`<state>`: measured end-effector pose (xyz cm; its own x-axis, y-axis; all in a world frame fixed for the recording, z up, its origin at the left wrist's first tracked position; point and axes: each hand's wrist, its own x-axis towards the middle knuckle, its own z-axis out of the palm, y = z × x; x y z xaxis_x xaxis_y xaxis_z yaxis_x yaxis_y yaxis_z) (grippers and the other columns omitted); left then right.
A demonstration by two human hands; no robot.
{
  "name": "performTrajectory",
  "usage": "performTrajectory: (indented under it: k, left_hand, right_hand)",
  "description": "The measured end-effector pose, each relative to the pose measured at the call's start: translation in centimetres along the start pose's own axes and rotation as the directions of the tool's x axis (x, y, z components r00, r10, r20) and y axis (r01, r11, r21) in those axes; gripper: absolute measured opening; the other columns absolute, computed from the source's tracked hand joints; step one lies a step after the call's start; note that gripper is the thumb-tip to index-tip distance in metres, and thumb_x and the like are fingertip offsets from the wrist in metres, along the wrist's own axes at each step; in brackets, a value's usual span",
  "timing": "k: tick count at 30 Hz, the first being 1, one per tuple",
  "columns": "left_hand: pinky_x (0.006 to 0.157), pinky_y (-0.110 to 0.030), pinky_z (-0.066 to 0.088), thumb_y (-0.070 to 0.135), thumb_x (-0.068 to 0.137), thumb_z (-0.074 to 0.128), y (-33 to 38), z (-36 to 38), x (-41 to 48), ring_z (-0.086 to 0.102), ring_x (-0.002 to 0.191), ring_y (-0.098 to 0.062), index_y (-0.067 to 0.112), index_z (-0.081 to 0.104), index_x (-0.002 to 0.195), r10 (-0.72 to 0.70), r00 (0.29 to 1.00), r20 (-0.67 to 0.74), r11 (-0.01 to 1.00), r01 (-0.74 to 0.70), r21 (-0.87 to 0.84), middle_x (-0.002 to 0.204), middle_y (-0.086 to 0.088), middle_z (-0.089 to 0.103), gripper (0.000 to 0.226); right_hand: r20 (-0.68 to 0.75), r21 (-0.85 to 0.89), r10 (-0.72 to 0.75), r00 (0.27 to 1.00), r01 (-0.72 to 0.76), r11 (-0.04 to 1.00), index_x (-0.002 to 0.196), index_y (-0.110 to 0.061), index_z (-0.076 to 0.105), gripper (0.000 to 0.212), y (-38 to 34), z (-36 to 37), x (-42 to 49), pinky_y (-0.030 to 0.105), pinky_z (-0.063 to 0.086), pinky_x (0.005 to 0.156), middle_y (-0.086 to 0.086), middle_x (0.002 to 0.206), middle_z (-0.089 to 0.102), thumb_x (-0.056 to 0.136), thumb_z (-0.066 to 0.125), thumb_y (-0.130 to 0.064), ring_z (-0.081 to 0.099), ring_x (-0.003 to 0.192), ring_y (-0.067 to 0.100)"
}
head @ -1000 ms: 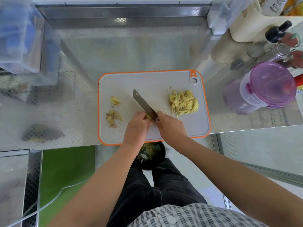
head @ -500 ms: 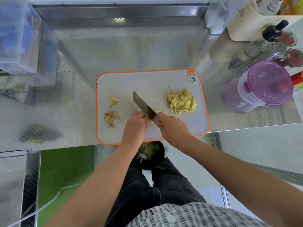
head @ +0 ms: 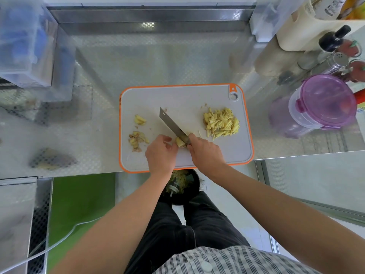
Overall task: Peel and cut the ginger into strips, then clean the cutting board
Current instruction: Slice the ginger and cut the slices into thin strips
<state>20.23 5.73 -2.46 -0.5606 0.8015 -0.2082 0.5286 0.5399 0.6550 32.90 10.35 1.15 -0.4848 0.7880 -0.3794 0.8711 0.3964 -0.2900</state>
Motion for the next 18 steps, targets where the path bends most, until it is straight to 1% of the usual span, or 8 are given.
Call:
performTrajectory:
  k: [2,4,7,9,10,13,16,18]
  left_hand:
    - [0.077,-0.031,0.051,0.029,0.086,0.062,0.5,0.1,-0.1,0.066,0.069,-0.013,0.019,0.07,0.086,-0.205,0.975,0.087,0.974,0.212,-0.08,0.078,0.007,0.071,0.013]
    - [0.075,-0.032,0.054,0.026,0.087,0.062,1.1,0.3,-0.2,0.069,0.061,-0.014,0.022,0.068,0.076,-0.315,0.936,0.158,0.924,0.34,-0.174,0.07,0.0,0.072,0.013]
    - [0.074,-0.037,0.058,0.02,0.083,0.065,1.7,0.6,-0.2,0.07,0.06,-0.015,0.022,0.065,0.07,-0.434,0.883,0.181,0.819,0.47,-0.329,0.059,0.001,0.069,0.014]
    - [0.071,-0.037,0.058,0.017,0.08,0.067,1.8,0.7,0.1,0.069,0.058,-0.018,0.018,0.066,0.069,-0.486,0.849,0.208,0.762,0.528,-0.376,0.057,0.0,0.067,0.011]
    - [0.067,-0.035,0.058,0.015,0.079,0.067,1.9,0.7,0.4,0.067,0.055,-0.02,0.015,0.066,0.069,-0.506,0.833,0.224,0.737,0.552,-0.389,0.056,-0.002,0.067,0.011]
    - [0.05,-0.026,0.047,0.008,0.078,0.069,1.9,0.6,0.9,0.057,0.048,-0.022,0.003,0.068,0.075,-0.534,0.798,0.278,0.678,0.601,-0.423,0.058,-0.008,0.065,0.006]
    - [0.042,-0.022,0.041,0.005,0.078,0.069,1.8,0.5,1.2,0.053,0.045,-0.019,-0.001,0.069,0.077,-0.518,0.799,0.306,0.679,0.601,-0.421,0.061,-0.012,0.063,0.007]
    - [0.037,-0.019,0.037,0.006,0.078,0.07,1.7,0.6,1.4,0.05,0.041,-0.017,-0.002,0.069,0.076,-0.512,0.795,0.327,0.676,0.607,-0.418,0.058,-0.01,0.06,0.008]
  right_hand:
    - [0.003,-0.003,0.002,1.0,-0.002,1.0,0.105,-0.013,0.04,0.007,-0.1,-0.1,-0.1,0.034,0.035,0.058,0.005,0.085,0.055,0.101,0.035,-0.017,0.047,0.066,0.029]
    - [0.016,-0.015,0.007,1.0,-0.007,1.0,0.107,-0.013,0.039,0.007,-0.2,-0.2,-0.1,0.033,0.035,0.059,0.005,0.086,0.055,0.1,0.037,-0.015,0.047,0.067,0.028]
    - [0.033,-0.009,0.008,0.999,-0.007,1.0,0.109,-0.013,0.039,0.009,-0.2,-0.5,0.1,0.034,0.036,0.06,0.006,0.09,0.058,0.1,0.038,-0.016,0.051,0.072,0.029]
    - [0.016,0.024,0.005,1.0,-0.005,1.0,0.11,-0.013,0.041,0.013,0.1,-0.7,0.0,0.034,0.037,0.062,0.006,0.091,0.059,0.101,0.037,-0.02,0.054,0.076,0.03]
    - [-0.009,0.045,0.005,1.0,-0.004,0.999,0.111,-0.013,0.042,0.014,0.4,-0.8,-0.1,0.034,0.038,0.061,0.006,0.091,0.06,0.101,0.037,-0.022,0.055,0.076,0.03]
    - [-0.068,0.07,-0.014,0.998,0.019,0.997,0.107,-0.013,0.044,0.013,0.8,-1.1,-0.7,0.034,0.039,0.059,0.004,0.087,0.06,0.101,0.037,-0.023,0.052,0.07,0.03]
    - [-0.018,0.021,-0.046,0.999,0.047,0.999,0.11,-0.014,0.041,0.016,0.8,-1.3,-1.0,0.035,0.039,0.06,0.001,0.082,0.052,0.102,0.033,-0.026,0.053,0.072,0.03]
    - [0.004,0.008,-0.055,0.999,0.054,0.998,0.111,-0.014,0.041,0.016,0.8,-1.3,-1.1,0.035,0.039,0.061,0.001,0.082,0.05,0.102,0.032,-0.024,0.055,0.076,0.032]
